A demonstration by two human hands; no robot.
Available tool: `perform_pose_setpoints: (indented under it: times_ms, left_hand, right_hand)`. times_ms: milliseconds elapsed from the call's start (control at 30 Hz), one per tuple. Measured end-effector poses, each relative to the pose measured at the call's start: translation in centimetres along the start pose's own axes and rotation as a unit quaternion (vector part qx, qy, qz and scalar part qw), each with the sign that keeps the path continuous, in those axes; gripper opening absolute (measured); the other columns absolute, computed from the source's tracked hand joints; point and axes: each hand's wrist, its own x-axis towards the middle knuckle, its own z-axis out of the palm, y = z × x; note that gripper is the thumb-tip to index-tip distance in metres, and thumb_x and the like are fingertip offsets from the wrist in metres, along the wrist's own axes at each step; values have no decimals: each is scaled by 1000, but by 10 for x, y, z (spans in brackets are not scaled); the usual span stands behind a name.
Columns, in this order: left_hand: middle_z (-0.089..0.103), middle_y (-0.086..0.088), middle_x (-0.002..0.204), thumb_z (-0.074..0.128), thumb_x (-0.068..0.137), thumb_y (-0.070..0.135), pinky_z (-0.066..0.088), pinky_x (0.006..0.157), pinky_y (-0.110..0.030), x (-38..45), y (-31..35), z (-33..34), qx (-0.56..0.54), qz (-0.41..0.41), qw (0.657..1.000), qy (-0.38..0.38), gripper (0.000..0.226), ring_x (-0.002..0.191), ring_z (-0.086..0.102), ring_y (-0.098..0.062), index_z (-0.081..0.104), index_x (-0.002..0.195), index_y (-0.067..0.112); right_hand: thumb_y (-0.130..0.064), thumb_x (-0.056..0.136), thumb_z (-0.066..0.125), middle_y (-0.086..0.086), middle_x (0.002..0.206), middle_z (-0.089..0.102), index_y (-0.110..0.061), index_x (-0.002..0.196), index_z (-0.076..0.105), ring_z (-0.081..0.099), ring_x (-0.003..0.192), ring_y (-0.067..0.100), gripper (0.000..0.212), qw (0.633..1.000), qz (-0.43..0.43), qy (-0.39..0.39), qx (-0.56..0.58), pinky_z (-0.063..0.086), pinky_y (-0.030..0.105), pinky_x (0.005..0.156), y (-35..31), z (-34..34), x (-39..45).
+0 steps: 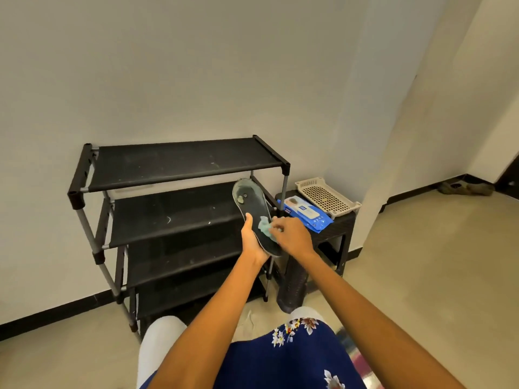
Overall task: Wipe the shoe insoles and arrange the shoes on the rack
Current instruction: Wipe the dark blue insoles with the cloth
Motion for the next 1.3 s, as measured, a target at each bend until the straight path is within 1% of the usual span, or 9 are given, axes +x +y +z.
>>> perform_pose_setpoints:
  times_ms: [133,233,367,533,700,867,1033,1200,1300]
  left_hand:
    - [67,-13,97,38,90,63,58,68,-37,16,-11,3,16,-39,999,9,65,79,70,-27,65,96,4]
    - [70,-13,87,39,95,51,54,76,-36,24,-27,3,59,-49,997,3,55,74,69,-26,69,91,5]
    - [70,-18,100,48,94,36,46,97,-43,40,-60,3,160,-80,984,20,40,87,66,-30,68,106,4]
    - [71,-15,88,48,95,37,50,76,-35,83,-111,-4,267,-161,949,41,39,75,65,-27,69,107,6]
    - [66,-14,114,51,97,21,51,87,-32,142,-173,-21,455,-163,875,19,32,99,63,-24,59,122,1]
    - [59,-15,121,53,90,-6,43,93,-28,228,-251,-88,683,-119,721,-27,35,113,56,-24,52,125,-5]
    - [54,-19,130,47,91,-8,36,89,-19,303,-334,-182,725,-145,673,-17,34,117,52,-23,50,125,-7]
    - [50,-13,138,48,93,0,38,98,-31,360,-396,-261,746,-187,639,-13,40,126,48,-28,46,134,2]
    - [49,-11,140,44,95,1,38,99,-32,383,-421,-291,754,-193,627,-23,42,127,47,-28,45,137,7]
  right_hand:
    - [-15,82,58,5,78,61,-4,79,70,54,73,8,16,992,49,-61,103,40,26,67,11,-4,-13]
    - [-11,84,56,5,67,54,-4,62,59,47,62,5,23,975,93,-7,201,39,24,63,35,-19,-13]
    - [-10,90,56,0,75,63,-11,80,64,56,67,6,14,944,164,18,284,45,15,60,84,-36,-7]
    - [-11,91,58,3,83,64,-11,94,68,57,71,10,11,930,222,-34,292,46,20,60,174,-18,-15]
    - [-11,88,60,4,80,65,-13,89,69,60,74,17,9,906,294,40,300,51,36,70,266,19,-24]
    - [-9,90,58,4,77,65,-6,89,68,60,73,19,11,857,402,84,312,50,32,68,364,86,-30]
    - [-12,93,54,-1,73,58,-13,80,62,54,70,15,15,802,481,116,333,46,27,66,450,176,-49]
    - [-13,93,55,4,86,63,-13,95,65,57,79,17,11,757,539,146,340,50,31,73,520,236,-74]
    - [-10,94,53,5,86,62,-8,100,64,55,74,13,12,743,557,141,342,49,20,61,550,257,-92]
